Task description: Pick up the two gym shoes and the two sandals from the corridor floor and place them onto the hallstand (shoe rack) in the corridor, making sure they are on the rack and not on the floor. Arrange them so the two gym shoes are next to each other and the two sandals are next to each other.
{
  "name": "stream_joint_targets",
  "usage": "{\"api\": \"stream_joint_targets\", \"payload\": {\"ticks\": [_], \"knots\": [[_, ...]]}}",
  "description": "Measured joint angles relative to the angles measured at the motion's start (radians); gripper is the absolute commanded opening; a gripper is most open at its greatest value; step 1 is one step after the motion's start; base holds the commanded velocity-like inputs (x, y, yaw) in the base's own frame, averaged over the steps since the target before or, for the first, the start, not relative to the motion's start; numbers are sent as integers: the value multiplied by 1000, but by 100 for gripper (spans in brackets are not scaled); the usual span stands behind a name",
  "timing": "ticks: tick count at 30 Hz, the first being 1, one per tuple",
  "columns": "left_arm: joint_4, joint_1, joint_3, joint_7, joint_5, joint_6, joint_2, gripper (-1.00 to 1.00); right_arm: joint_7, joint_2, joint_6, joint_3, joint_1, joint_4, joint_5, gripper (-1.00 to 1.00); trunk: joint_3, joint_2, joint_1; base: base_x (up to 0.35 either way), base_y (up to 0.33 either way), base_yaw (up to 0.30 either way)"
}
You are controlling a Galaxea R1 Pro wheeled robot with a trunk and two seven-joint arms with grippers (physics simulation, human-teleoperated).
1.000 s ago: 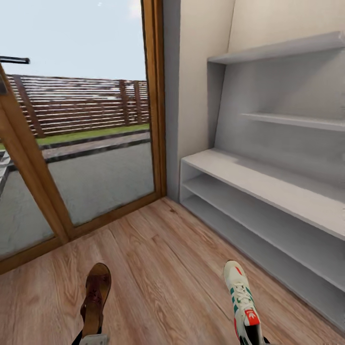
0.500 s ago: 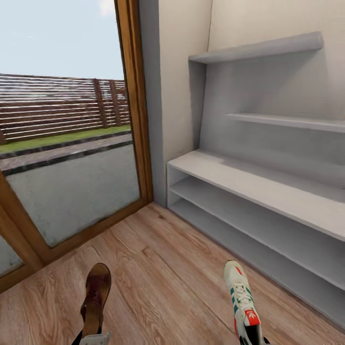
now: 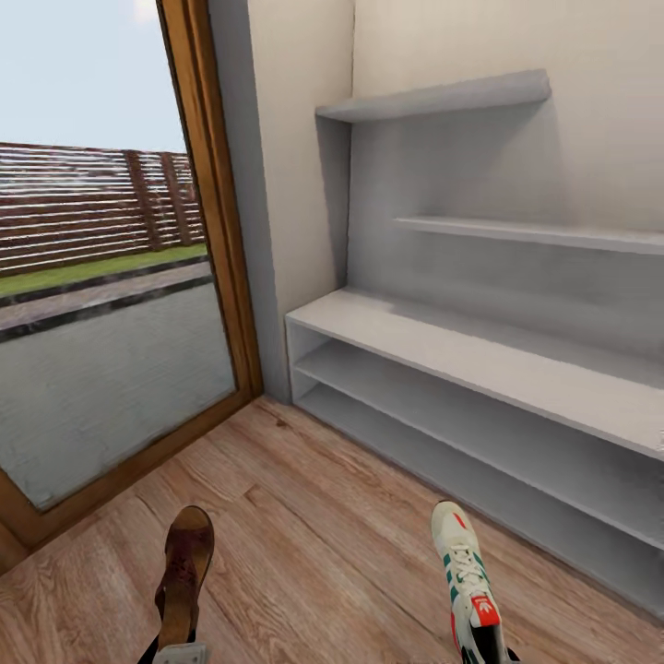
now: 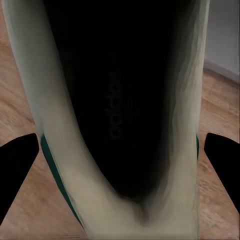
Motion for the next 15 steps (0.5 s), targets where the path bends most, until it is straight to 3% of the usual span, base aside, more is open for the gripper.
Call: {"api": "stream_joint_targets", "payload": {"ticks": [15], "knots": [[-1, 0, 1, 0, 1, 0, 0, -100, 0, 0, 0, 1, 0, 0, 0, -100, 0, 0, 0, 104, 293, -266]]}}
